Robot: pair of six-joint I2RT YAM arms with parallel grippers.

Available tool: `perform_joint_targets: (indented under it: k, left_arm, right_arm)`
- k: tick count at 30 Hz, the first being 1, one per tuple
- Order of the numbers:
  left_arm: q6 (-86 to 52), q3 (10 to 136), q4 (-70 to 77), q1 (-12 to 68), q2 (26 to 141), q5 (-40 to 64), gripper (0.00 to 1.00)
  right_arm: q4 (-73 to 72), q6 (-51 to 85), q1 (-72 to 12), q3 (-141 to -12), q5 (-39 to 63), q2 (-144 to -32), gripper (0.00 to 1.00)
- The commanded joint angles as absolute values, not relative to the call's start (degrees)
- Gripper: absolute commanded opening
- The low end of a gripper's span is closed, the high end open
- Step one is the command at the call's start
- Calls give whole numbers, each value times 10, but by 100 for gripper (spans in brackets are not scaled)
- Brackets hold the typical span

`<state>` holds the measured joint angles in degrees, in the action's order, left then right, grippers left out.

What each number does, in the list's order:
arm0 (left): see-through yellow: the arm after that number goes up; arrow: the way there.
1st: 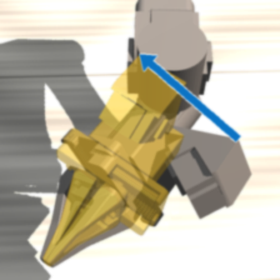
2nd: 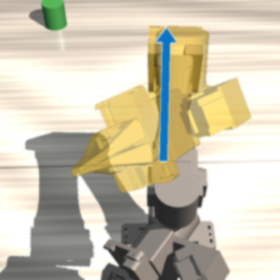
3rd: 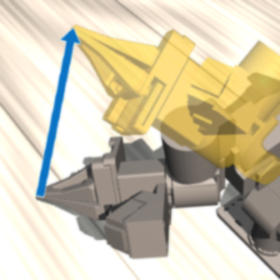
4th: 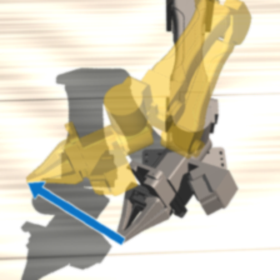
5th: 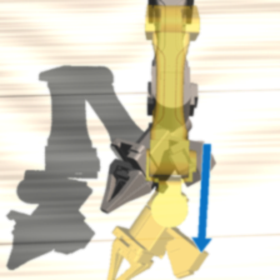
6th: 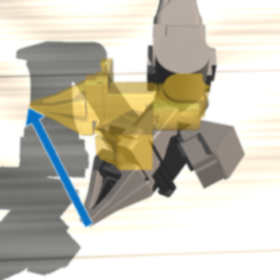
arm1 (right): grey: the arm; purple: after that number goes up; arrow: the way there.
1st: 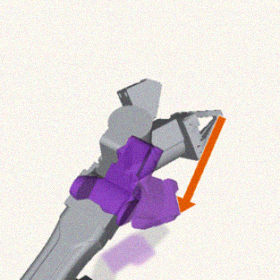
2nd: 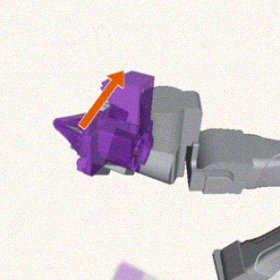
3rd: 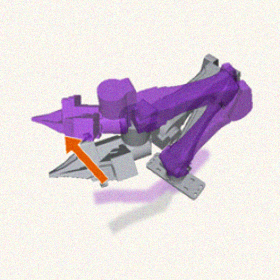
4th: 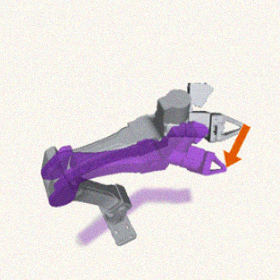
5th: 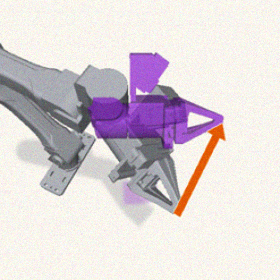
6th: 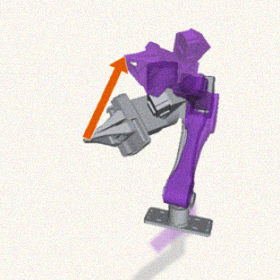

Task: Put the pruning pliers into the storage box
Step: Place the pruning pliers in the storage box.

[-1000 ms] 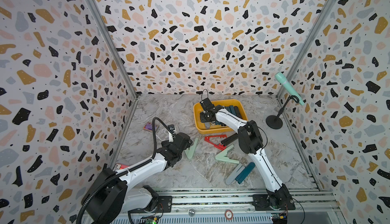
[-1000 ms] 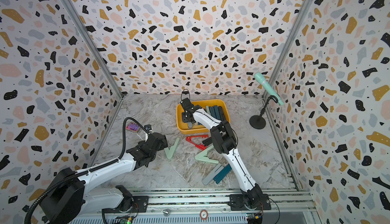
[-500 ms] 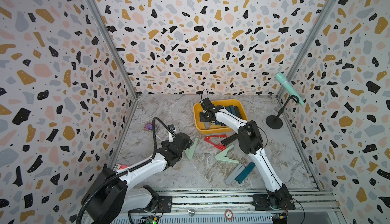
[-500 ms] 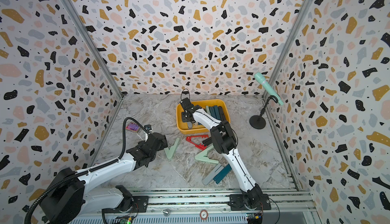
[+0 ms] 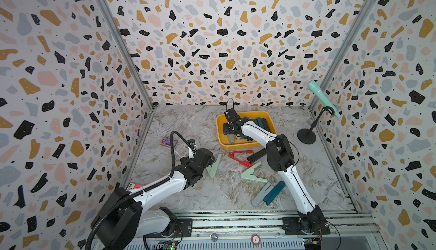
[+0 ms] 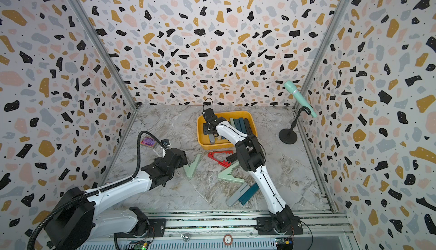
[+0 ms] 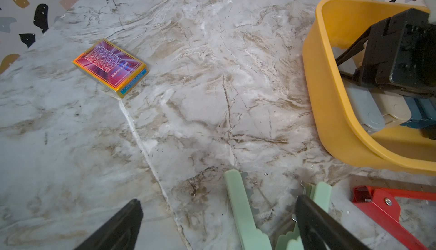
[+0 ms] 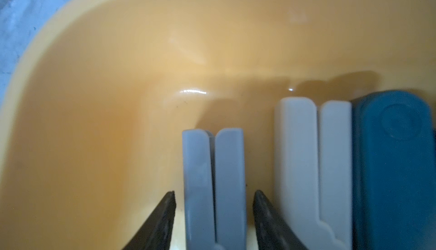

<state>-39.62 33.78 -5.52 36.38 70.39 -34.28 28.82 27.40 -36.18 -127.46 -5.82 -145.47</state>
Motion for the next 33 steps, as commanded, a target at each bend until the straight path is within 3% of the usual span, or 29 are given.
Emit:
perform_joint_targets:
  k: [1,19,27,33]
  left_arm:
    - [-389,356,-56,360,698,-342,99]
    - [-388,366,-56,360,701,-338,100]
    - [-372,375,-53,363,696,-323,100]
    - [-262,378,13,410,674,-264,99]
  right_arm:
    - [283,285,-354,-1283,-79,-1403,55]
    - [220,263,-354,-1210,-88,-1295,57]
    - [164,225,-346,-983,-117,-1133,61]
    - [77,248,-283,-756,-111,-974,65]
